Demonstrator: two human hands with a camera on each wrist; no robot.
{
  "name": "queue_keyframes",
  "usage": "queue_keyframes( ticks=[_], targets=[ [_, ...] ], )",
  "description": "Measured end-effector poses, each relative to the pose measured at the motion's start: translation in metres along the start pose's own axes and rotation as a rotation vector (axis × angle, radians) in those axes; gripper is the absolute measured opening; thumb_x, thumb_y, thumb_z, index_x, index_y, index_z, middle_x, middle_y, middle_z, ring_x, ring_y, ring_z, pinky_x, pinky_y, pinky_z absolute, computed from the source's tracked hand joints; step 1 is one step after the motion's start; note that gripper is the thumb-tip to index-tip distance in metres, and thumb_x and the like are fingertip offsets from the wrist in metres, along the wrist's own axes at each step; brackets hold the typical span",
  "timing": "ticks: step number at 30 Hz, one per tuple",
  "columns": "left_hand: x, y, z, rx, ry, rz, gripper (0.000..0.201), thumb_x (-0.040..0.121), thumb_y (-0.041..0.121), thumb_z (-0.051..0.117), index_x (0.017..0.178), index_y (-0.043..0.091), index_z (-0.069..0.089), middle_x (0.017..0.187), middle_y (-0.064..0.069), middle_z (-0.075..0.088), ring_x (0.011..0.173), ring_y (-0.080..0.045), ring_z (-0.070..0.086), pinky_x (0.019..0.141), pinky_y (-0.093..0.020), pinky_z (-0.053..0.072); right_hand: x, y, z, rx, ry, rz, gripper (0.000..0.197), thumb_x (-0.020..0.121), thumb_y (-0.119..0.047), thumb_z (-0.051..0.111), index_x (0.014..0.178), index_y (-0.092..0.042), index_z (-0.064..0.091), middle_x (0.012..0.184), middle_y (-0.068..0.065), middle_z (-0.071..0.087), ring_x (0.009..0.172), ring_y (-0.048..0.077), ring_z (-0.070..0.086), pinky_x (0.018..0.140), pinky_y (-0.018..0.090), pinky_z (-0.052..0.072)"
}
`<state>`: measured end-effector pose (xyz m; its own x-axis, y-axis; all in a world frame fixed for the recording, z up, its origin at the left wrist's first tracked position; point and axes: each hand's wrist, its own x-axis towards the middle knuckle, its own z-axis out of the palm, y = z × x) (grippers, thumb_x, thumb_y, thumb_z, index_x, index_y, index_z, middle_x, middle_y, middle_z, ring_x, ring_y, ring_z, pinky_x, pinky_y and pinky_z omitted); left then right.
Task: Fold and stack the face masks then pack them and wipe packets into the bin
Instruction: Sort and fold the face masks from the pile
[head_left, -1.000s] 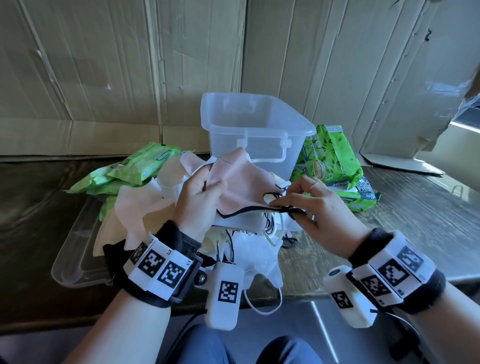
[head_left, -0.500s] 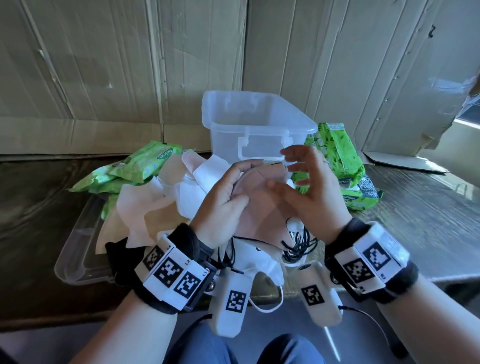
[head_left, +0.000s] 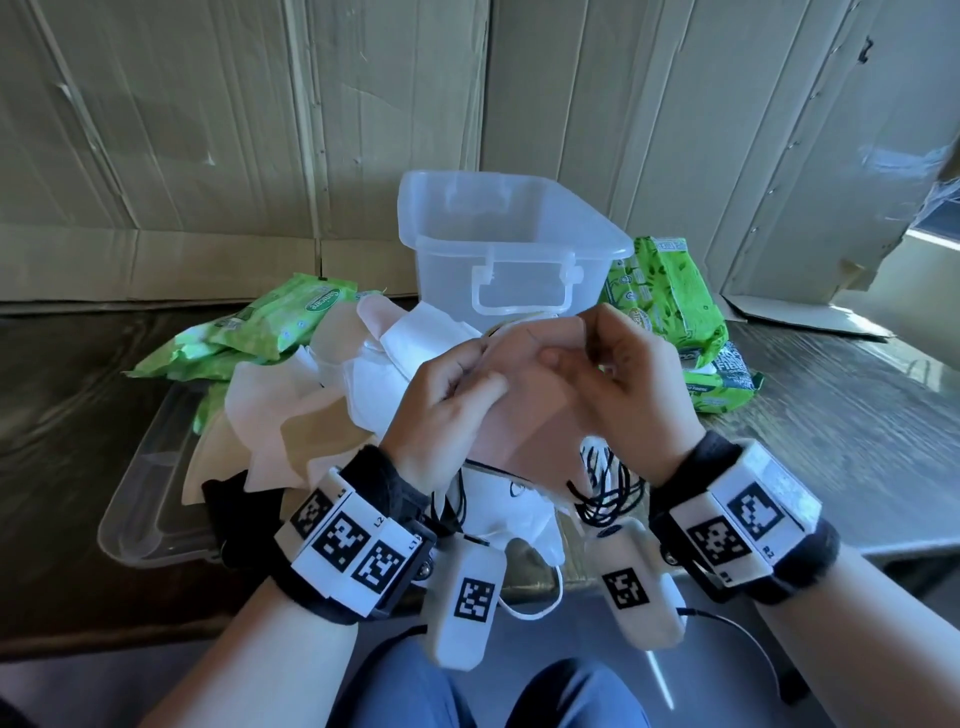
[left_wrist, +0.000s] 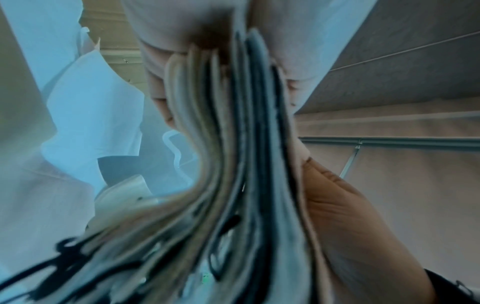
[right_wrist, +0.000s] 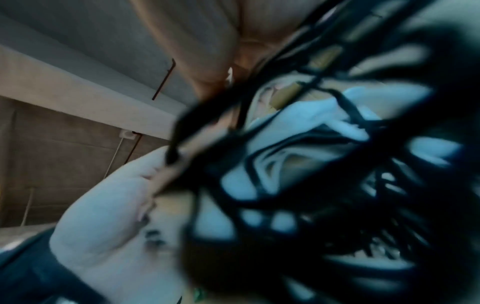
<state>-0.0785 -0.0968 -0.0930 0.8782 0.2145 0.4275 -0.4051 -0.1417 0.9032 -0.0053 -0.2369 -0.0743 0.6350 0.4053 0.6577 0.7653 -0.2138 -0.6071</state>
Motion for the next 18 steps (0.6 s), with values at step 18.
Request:
queue_keyframes(
  ticks=[18],
  targets=[
    [-0.0044,-0.0022,0.0032,-0.241,0.421,-0.056,0.055,0.074,0.026,0.052,0.125,0.039,0.036,0.074,0.032,0.06,0.088,-0.001,0.056,0.086,-0.025,0.046,0.0079,-0.0074,0.0089,0.33,-0.083,0.183,0.019,0.075,-0.031,0.061,0.093,-0.027,0.056,0.09,-0.005,0.066,0.085,0.01,0.062,0.082,0.038,0.052]
  ],
)
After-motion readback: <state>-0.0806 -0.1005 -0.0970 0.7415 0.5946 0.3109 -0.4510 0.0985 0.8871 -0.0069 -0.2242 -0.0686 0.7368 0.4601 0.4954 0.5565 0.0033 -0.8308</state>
